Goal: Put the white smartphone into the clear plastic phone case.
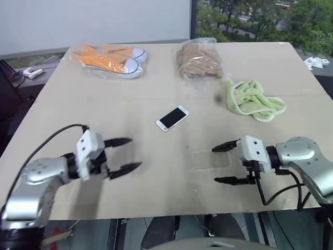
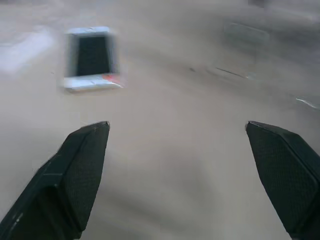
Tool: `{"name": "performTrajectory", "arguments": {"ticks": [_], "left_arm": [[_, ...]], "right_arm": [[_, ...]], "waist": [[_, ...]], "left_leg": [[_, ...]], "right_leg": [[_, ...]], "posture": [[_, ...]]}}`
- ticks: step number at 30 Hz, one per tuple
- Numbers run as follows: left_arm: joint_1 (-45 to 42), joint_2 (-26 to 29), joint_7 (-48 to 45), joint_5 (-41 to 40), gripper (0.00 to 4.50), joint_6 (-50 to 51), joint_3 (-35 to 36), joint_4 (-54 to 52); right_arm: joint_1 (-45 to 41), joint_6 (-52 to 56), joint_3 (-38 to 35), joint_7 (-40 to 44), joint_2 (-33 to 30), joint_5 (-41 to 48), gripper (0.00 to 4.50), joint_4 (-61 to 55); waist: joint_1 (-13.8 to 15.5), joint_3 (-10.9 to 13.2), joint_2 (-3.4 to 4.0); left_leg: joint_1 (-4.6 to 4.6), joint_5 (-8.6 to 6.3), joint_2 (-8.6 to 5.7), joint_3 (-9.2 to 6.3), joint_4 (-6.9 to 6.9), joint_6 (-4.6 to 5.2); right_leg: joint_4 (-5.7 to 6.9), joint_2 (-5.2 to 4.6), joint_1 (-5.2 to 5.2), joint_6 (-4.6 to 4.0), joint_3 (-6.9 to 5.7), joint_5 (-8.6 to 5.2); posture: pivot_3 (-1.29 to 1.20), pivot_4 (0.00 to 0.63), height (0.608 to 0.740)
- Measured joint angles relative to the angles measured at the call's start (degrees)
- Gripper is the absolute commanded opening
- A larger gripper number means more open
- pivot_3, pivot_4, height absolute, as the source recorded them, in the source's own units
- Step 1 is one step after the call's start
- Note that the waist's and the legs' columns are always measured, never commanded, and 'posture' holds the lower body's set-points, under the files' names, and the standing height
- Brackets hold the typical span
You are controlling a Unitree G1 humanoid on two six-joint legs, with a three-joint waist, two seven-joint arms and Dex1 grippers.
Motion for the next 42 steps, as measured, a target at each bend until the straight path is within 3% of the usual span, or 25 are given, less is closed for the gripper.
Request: {"name": "performTrajectory", "arguments": {"ticks": [7, 10, 13, 17, 27, 38, 42], "left_arm": [[-21.4, -13.5, 16.0, 11.9, 4.5, 2.2, -12.7, 14.1], [-25.1, -14.9, 16.7, 14.9, 4.5, 1.3, -16.5, 18.5], [-31.7, -16.2, 16.8, 19.6, 4.5, -2.2, -20.5, 30.2], [-36.5, -17.0, 16.7, 21.5, 4.5, -5.3, -20.9, 38.0], [-36.0, -14.0, 7.2, 20.9, 4.5, 0.7, -22.1, 35.0], [-36.3, -14.3, 9.2, 21.0, 4.5, 6.5, -22.2, 33.8], [-36.4, -14.3, 10.4, 21.5, 3.3, 7.2, -22.1, 33.7]], "right_arm": [[8.2, 9.7, -7.4, -11.0, 1.6, 7.8, 4.34, -11.2], [10.4, 11.1, -9.2, -13.6, 1.6, 8.8, 4.34, -13.9], [13.2, 12.3, -11.2, -16.5, 1.5, 9.7, 4.34, -15.4], [13.6, 12.7, -12.2, -18.2, 1.4, 10.2, 4.34, -16.5], [15.1, 13.6, -14.4, -20.3, 0.2, 12.6, 4.34, -17.3], [12.2, 13.8, -15.2, -22.0, 0.3, 17.1, 4.34, -17.3], [11.0, 13.8, -16.0, -24.0, 0.9, 18.2, 4.5, -17.0]], "waist": [[0.1, -0.1, -0.21], [-0.7, -0.1, -0.28], [-0.6, -0.1, -0.3], [-0.6, -0.1, -0.33], [-0.6, -0.2, -0.35], [-1.0, -0.5, -0.33], [-1.2, -0.5, -0.28]], "left_leg": [[-0.11, 0.06, -0.08, -0.05, 0.21, -0.08], [-0.06, 0.06, -0.09, 0.03, 0.15, -0.09], [-0.05, 0.07, -0.09, -0.01, 0.17, -0.09], [-0.04, 0.07, -0.1, -0.01, 0.22, -0.08], [0.05, 0.07, -0.1, 0.0, 0.21, -0.08], [0.42, 0.0, -0.09, -0.05, 0.21, 0.05], [0.42, 0.03, -0.09, -0.06, 0.22, 0.0]], "right_leg": [[0.17, 0.02, -0.01, 0.03, -0.03, 0.01], [0.17, 0.07, -0.07, 0.03, 0.14, 0.01], [0.21, 0.11, -0.07, 0.03, 0.08, 0.01], [0.23, 0.11, -0.05, 0.04, 0.07, 0.01], [0.22, 0.1, 0.04, 0.04, 0.13, 0.0], [0.25, 0.1, 0.44, 0.05, 0.09, 0.0], [0.25, 0.1, 0.44, 0.05, 0.09, 0.0]], "posture": [[0.0, 0.15, 0.74], [0.0, 0.15, 0.74], [0.0, 0.15, 0.74], [0.0, 0.15, 0.74], [0.0, 0.15, 0.74], [0.0, 0.15, 0.74], [0.0, 0.15, 0.74]]}}
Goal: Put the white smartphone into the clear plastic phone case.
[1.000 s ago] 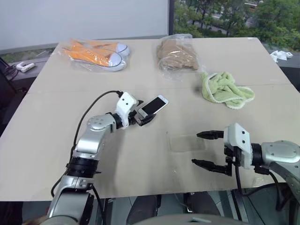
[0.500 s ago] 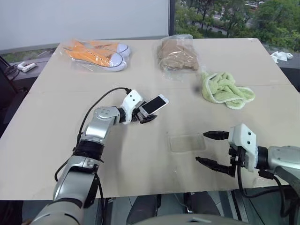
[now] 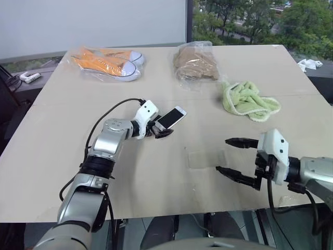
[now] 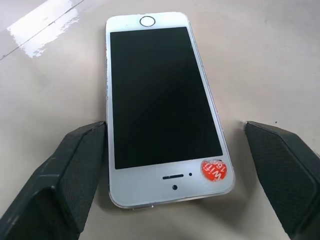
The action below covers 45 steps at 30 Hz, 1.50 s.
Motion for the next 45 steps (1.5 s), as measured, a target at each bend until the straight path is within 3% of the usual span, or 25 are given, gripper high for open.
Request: {"name": "performTrajectory", "arguments": {"ticks": [1, 2, 12, 24, 28, 34, 45], "left_arm": [[0.0, 0.1, 0.0, 0.0, 2.88, 0.1, 0.1, 0.0], [0.0, 0.1, 0.0, 0.0, 2.86, 0.1, 0.1, -0.1], [0.5, 0.1, 0.1, 0.0, 2.86, -0.7, 0.5, -0.1], [3.2, 1.6, -4.0, -2.9, 2.86, -3.0, 2.4, -3.5], [8.0, 1.7, -10.6, -9.7, 2.86, 0.6, 2.3, -15.2], [10.5, 1.0, -12.3, -13.2, 2.86, 6.1, -1.9, -29.0], [11.7, -3.3, -6.0, -7.0, 2.86, 3.9, -11.7, -31.6]], "right_arm": [[-0.2, 0.0, -0.4, -0.5, 0.2, 0.6, 4.5, 0.2], [-0.4, 0.1, -0.6, -1.1, 0.3, 0.9, 4.5, 0.3], [-4.1, 3.6, -0.6, -6.8, 0.1, 0.7, 4.5, 3.0], [-3.6, 4.6, -1.9, -7.3, -0.2, 1.8, 4.5, 3.3], [0.0, 4.3, -6.3, -6.1, -0.3, 3.7, 4.5, 3.1], [11.0, 1.3, -13.8, 1.0, -0.6, 7.0, 4.5, 2.1], [23.9, -8.3, -20.8, 11.1, -1.9, 1.7, 4.5, 2.1]], "waist": [[-0.1, 0.0, 0.01], [-0.1, 0.0, 0.03], [-0.3, -0.1, 0.08], [-0.6, 0.0, 0.06], [0.0, 0.0, 0.05], [1.0, 0.0, 0.06], [0.9, 0.0, 0.06]], "left_leg": [[0.0, 0.02, 0.0, 0.0, -0.01, -0.04], [0.0, 0.03, 0.0, 0.0, -0.01, -0.06], [-0.01, 0.02, 0.0, 0.0, -0.02, -0.03], [-0.28, 0.03, 0.0, 0.01, -0.04, -0.06], [-0.78, 0.04, 0.0, -0.1, 0.02, -0.08], [-0.77, 0.04, -0.01, -0.05, 0.05, -0.05], [-0.31, -0.03, 0.01, 0.04, 0.02, 0.07]], "right_leg": [[-0.01, 0.0, 0.0, 0.0, 0.01, 0.0], [-0.02, -0.01, 0.0, 0.0, 0.01, 0.0], [-0.03, -0.02, -0.01, 0.0, 0.01, 0.0], [-0.05, -0.03, -0.26, 0.0, 0.04, 0.0], [-0.09, -0.06, -0.65, -0.01, -0.07, 0.0], [-0.09, -0.06, -0.62, 0.0, -0.03, 0.0], [-0.04, 0.01, -0.23, 0.01, 0.04, 0.0]], "posture": [[0.0, 0.15, 0.74], [0.0, 0.15, 0.74], [0.0, 0.15, 0.74], [0.0, 0.15, 0.74], [0.0, 0.15, 0.74], [0.0, 0.15, 0.74], [0.0, 0.15, 0.74]]}}
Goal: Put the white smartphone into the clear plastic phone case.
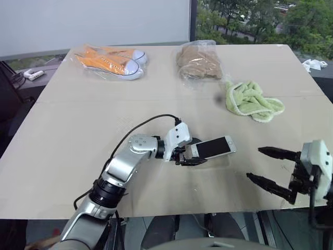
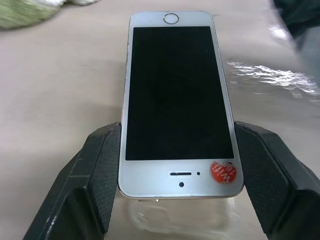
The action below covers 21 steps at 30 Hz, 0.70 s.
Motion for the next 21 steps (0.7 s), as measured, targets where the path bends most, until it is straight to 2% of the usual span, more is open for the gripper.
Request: {"name": "performTrajectory", "arguments": {"ticks": [4, 11, 21], "left_arm": [[0.0, -1.2, 0.9, 1.9, 2.86, -2.5, -1.1, 1.4], [1.0, 0.0, -0.8, 5.6, 2.86, -9.1, -4.9, 4.2], [1.0, -0.9, -1.4, 6.1, 2.86, -12.1, -4.8, 6.8]], "right_arm": [[0.2, -1.6, 0.0, 0.2, 0.6, -0.4, 4.5, 0.0], [0.9, -2.7, 0.4, 0.0, 1.4, -0.9, 4.5, 0.0], [0.7, -3.1, 1.9, -0.3, 1.4, -1.2, 4.5, -0.1]], "waist": [[0.1, 0.0, -0.01], [0.1, 0.0, 0.0], [0.1, 0.0, 0.0]], "left_leg": [[0.01, 0.04, 0.0, 0.0, 0.0, -0.07], [0.0, 0.05, 0.0, 0.0, 0.0, -0.09], [0.17, -0.01, 0.01, -0.04, 0.0, 0.01]], "right_leg": [[0.01, -0.01, 0.01, 0.0, 0.01, 0.0], [-0.01, -0.02, 0.01, 0.0, 0.01, 0.0], [-0.04, -0.03, 0.21, 0.01, -0.05, 0.0]], "posture": [[0.0, 0.15, 0.74], [0.0, 0.15, 0.74], [0.0, 0.15, 0.74]]}}
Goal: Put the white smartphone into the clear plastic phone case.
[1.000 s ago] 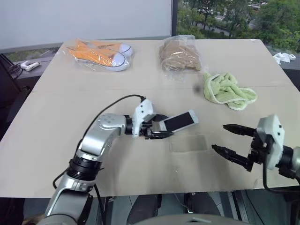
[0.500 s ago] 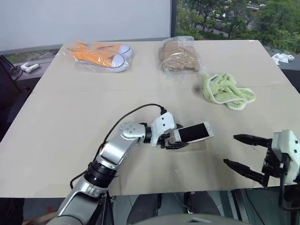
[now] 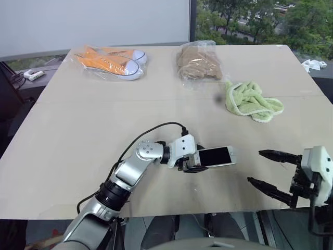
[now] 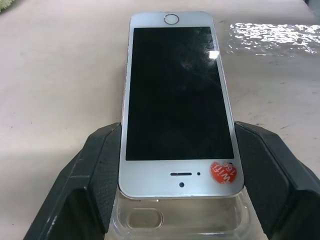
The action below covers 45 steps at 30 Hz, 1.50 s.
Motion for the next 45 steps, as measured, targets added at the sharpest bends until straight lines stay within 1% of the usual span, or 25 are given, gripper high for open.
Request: {"name": "performTrajectory", "arguments": {"ticks": [5, 6, 7, 8, 15, 20, 21, 23, 24, 28, 31, 32, 33, 34, 35, 36, 37, 38, 39, 41, 42, 45], "left_arm": [[0.0, -0.7, 0.2, 0.0, 2.86, 0.3, 0.1, 0.2], [0.0, -0.7, 0.2, 0.0, 3.88, 0.3, 0.1, 0.2], [0.0, -0.7, 0.3, 0.2, 4.29, 0.4, 0.0, 0.3], [0.2, -0.7, 0.5, 0.4, 4.47, 0.5, 0.0, 0.7], [0.4, -0.4, -0.1, 0.4, 4.47, 0.1, 0.1, 1.6], [0.5, 0.1, -0.9, -1.6, 4.47, 0.0, 2.5, 0.9], [0.6, 1.3, -2.1, -3.7, 4.47, 0.7, 4.3, -1.2], [0.6, 2.8, -3.1, -5.6, 4.47, 1.5, 6.3, -3.6], [0.7, 5.3, -4.5, -7.5, 4.47, 3.0, 7.8, -5.8], [3.8, 13.0, -8.0, -9.7, 4.47, 5.2, 11.3, -9.5], [5.6, 14.8, -8.8, -9.7, 4.47, 5.6, 11.5, -9.7], [6.0, 15.3, -8.8, -9.7, 4.5, 5.6, 11.6, -9.7], [6.1, 15.5, -8.7, -9.7, 4.5, 5.5, 11.6, -9.7], [6.1, 15.6, -8.6, -9.5, 4.5, 5.2, 11.7, -9.7], [6.2, 15.6, -8.1, -9.4, 4.5, 5.2, 11.8, -9.7], [6.1, 15.4, -7.7, -9.2, 4.5, 5.1, 11.7, -9.6], [6.1, 15.1, -7.4, -8.9, 4.5, 4.9, 11.7, -9.5], [6.0, 14.6, -7.1, -8.5, 4.5, 4.6, 11.6, -9.3], [6.0, 14.4, -6.8, -8.4, 4.5, 4.4, 11.4, -9.1], [5.9, 13.5, -6.4, -7.1, 4.5, 3.3, 10.4, -7.8], [5.9, 13.4, -6.4, -6.7, 4.5, 3.0, 9.9, -7.3], [5.8, 13.4, -6.3, -5.1, 4.5, 2.2, 8.8, -6.1]], "right_arm": [[-1.4, 0.0, 1.6, -1.3, 0.0, 0.0, 4.5, -0.6], [-1.5, 0.0, 2.1, -1.4, 0.0, 0.0, 4.5, -0.7], [-1.6, 0.0, 2.2, -1.5, 0.0, 0.0, 4.5, -0.7], [-1.7, 0.0, 2.2, -1.6, 0.0, 0.0, 4.5, -0.7], [-3.4, 0.2, 2.7, -1.9, -0.6, 0.2, 4.5, -0.7], [-4.9, 0.5, 4.1, -2.4, -0.9, 0.3, 4.5, -0.7], [-5.7, 0.8, 4.9, -2.9, -0.9, 0.2, 4.5, -0.7], [-6.6, 1.0, 5.8, -3.6, -0.9, -0.1, 4.5, -0.6], [-8.0, 1.1, 7.5, -4.6, -0.9, -1.1, 4.5, -0.5], [-11.8, 1.4, 12.6, -5.9, -0.9, -3.3, 4.5, 1.5], [-15.1, 1.4, 15.5, -6.5, -0.9, -5.1, 4.5, 3.8], [-17.0, 1.5, 16.9, -6.9, -0.7, -5.5, 3.99, 4.8], [-18.2, 1.4, 17.7, -7.1, -0.4, -6.0, 3.7, 5.4], [-19.4, 1.4, 18.9, -7.1, -0.1, -6.6, 3.2, 6.4], [-20.5, 1.2, 20.7, -6.9, 0.0, -7.5, 2.99, 7.5], [-21.6, 0.9, 22.8, -6.6, 0.3, -8.6, 2.45, 8.6], [-22.4, 0.6, 24.5, -6.3, 0.8, -9.2, 2.15, 9.6], [-23.2, 0.2, 26.3, -5.9, 1.3, -10.0, 1.49, 10.5], [-24.0, 0.0, 27.5, -5.7, 1.5, -10.6, 1.23, 11.1], [-27.0, -1.2, 30.8, -4.7, 2.0, -13.1, 0.1, 14.1], [-27.6, -1.7, 31.7, -4.5, 2.1, -13.9, 0.03, 15.0], [-29.6, -2.8, 34.0, -3.8, 3.2, -15.9, 0.03, 18.1]], "waist": [[0.1, 0.0, 0.0], [0.1, 0.0, 0.0], [0.1, 0.0, 0.0], [0.0, 0.0, 0.0], [0.0, 0.0, 0.0], [0.0, 0.0, -0.02], [-0.1, 0.0, -0.03], [-0.1, 0.0, -0.01], [-0.3, 0.0, -0.02], [-0.5, 0.0, 0.03], [0.1, 0.1, 0.04], [0.2, 0.1, 0.01], [0.1, 0.1, 0.02], [0.1, 0.1, 0.02], [0.1, 0.1, 0.01], [0.0, 0.1, 0.02], [-0.1, 0.1, 0.02], [-0.1, 0.1, 0.03], [-0.1, 0.1, 0.03], [-0.2, 0.1, 0.03], [-0.2, 0.1, 0.03], [-0.2, 0.1, 0.03]], "left_leg": [[0.01, 0.0, 0.0, -0.03, 0.01, 0.01], [0.01, 0.0, 0.0, -0.03, 0.01, 0.01], [0.01, 0.0, -0.01, -0.03, 0.01, 0.0], [0.0, 0.0, -0.01, -0.03, 0.01, 0.0], [0.01, 0.0, 0.0, -0.04, 0.01, -0.01], [0.0, 0.01, 0.0, -0.03, 0.01, -0.02], [-0.01, 0.03, 0.03, -0.04, 0.01, -0.05], [0.01, 0.04, 0.03, -0.03, 0.0, -0.08], [0.01, 0.04, 0.06, -0.03, -0.02, -0.08], [0.04, 0.04, 0.05, 0.0, -0.05, -0.08], [-0.03, 0.04, 0.01, -0.05, -0.01, -0.07], [-0.03, 0.04, 0.0, -0.08, -0.01, -0.07], [-0.04, 0.04, 0.0, -0.08, -0.01, -0.08], [-0.04, 0.04, 0.0, -0.08, -0.01, -0.08], [-0.03, 0.04, 0.01, -0.08, -0.02, -0.08], [-0.04, 0.05, 0.01, -0.07, -0.03, -0.08], [-0.04, 0.05, 0.01, -0.06, -0.04, -0.1], [-0.05, 0.06, 0.01, -0.06, -0.04, -0.12], [-0.05, 0.07, 0.01, -0.05, -0.04, -0.12], [-0.04, 0.07, 0.0, -0.03, -0.04, -0.12], [-0.04, 0.07, 0.0, -0.04, -0.04, -0.13], [-0.04, 0.08, 0.0, -0.06, -0.04, -0.14]], "right_leg": [[0.0, -0.01, 0.03, 0.0, -0.05, 0.0], [0.0, -0.01, 0.03, 0.0, -0.05, 0.0], [-0.01, -0.01, 0.03, 0.0, -0.05, 0.0], [-0.01, -0.01, 0.03, 0.0, -0.04, 0.0], [0.0, 0.0, 0.03, 0.0, -0.05, 0.0], [-0.01, -0.01, 0.02, 0.0, -0.05, 0.0], [-0.01, 0.0, 0.0, 0.0, -0.05, 0.0], [0.0, -0.01, 0.01, -0.01, -0.04, 0.0], [-0.01, 0.02, 0.0, -0.01, -0.04, 0.0], [-0.04, 0.02, 0.0, -0.02, -0.01, -0.01], [-0.07, -0.02, 0.0, -0.01, -0.08, -0.01], [-0.08, -0.03, 0.0, -0.01, -0.11, -0.01], [-0.07, -0.03, 0.01, -0.01, -0.11, -0.01], [-0.07, -0.03, 0.0, -0.01, -0.11, -0.01], [-0.08, -0.02, 0.0, -0.01, -0.11, -0.01], [-0.08, -0.02, -0.02, -0.02, -0.1, -0.01], [-0.07, -0.02, -0.03, -0.02, -0.09, -0.01], [-0.08, -0.02, -0.04, -0.02, -0.09, -0.01], [-0.08, -0.01, -0.04, -0.01, -0.08, -0.01], [-0.08, -0.01, -0.04, -0.01, -0.06, -0.01], [-0.08, 0.0, -0.04, -0.02, -0.07, -0.01], [-0.07, 0.01, -0.05, -0.02, -0.08, -0.01]], "posture": [[0.0, 0.15, 0.74], [0.0, 0.15, 0.74], [0.0, 0.15, 0.74], [0.0, 0.15, 0.74], [0.0, 0.15, 0.74], [0.0, 0.15, 0.74], [0.0, 0.15, 0.74], [0.0, 0.15, 0.74], [0.0, 0.15, 0.74], [0.0, 0.15, 0.74], [0.0, 0.15, 0.74], [0.0, 0.15, 0.74], [0.0, 0.15, 0.74], [0.0, 0.15, 0.74], [0.0, 0.15, 0.74], [0.0, 0.15, 0.74], [0.0, 0.15, 0.74], [0.0, 0.15, 0.74], [0.0, 0.15, 0.74], [0.0, 0.15, 0.74], [0.0, 0.15, 0.74], [0.0, 0.15, 0.74]]}}
